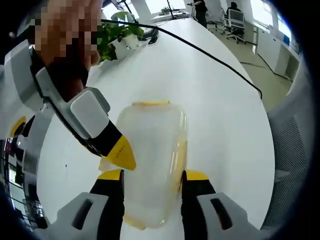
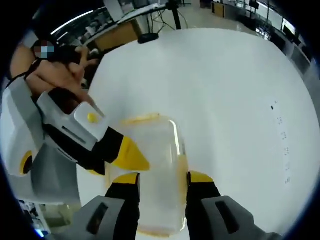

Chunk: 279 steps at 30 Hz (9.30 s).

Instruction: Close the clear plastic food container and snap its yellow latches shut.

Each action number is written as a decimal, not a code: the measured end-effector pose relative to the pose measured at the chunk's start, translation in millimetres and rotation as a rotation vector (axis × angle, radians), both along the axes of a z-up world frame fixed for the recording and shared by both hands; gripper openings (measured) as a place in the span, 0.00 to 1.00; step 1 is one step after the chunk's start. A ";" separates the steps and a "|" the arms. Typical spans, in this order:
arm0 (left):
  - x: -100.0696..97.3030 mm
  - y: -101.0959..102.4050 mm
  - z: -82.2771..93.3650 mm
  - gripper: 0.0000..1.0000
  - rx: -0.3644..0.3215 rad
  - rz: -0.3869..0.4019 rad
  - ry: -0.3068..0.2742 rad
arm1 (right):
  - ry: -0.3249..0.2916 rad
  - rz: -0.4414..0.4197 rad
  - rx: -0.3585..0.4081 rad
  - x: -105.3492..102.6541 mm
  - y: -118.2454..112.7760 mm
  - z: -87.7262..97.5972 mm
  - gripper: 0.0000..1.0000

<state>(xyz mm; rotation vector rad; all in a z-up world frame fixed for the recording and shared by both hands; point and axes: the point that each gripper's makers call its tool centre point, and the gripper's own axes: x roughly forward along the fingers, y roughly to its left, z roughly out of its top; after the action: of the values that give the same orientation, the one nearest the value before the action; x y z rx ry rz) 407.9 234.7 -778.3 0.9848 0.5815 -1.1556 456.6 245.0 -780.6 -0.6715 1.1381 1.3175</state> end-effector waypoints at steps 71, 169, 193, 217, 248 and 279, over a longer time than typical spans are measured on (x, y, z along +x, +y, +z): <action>5.4 50.0 6.9 0.75 0.092 -0.061 0.096 | -0.163 0.025 -0.031 -42.5 -42.2 18.4 0.69; 1.0 68.4 -20.6 0.76 0.116 -0.070 0.099 | -0.255 0.077 -0.115 -63.0 -30.1 -10.5 0.70; -6.6 98.2 -21.0 0.76 0.136 -0.045 0.098 | -0.260 0.095 -0.116 -68.7 0.0 -10.6 0.70; -9.5 120.7 -21.1 0.76 0.137 -0.037 0.097 | -0.263 0.094 -0.110 -71.4 22.5 -10.5 0.70; -13.9 139.3 -20.7 0.76 0.135 -0.030 0.097 | -0.260 0.097 -0.111 -75.2 40.6 -10.3 0.71; -10.9 139.3 -20.7 0.77 0.133 -0.027 0.099 | -0.256 0.102 -0.116 -72.3 40.6 -11.0 0.71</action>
<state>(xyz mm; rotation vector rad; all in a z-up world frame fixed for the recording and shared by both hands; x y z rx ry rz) 397.0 374.0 -799.0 1.0560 0.7340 -1.2065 384.4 285.6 -791.6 -0.9658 0.9870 1.2165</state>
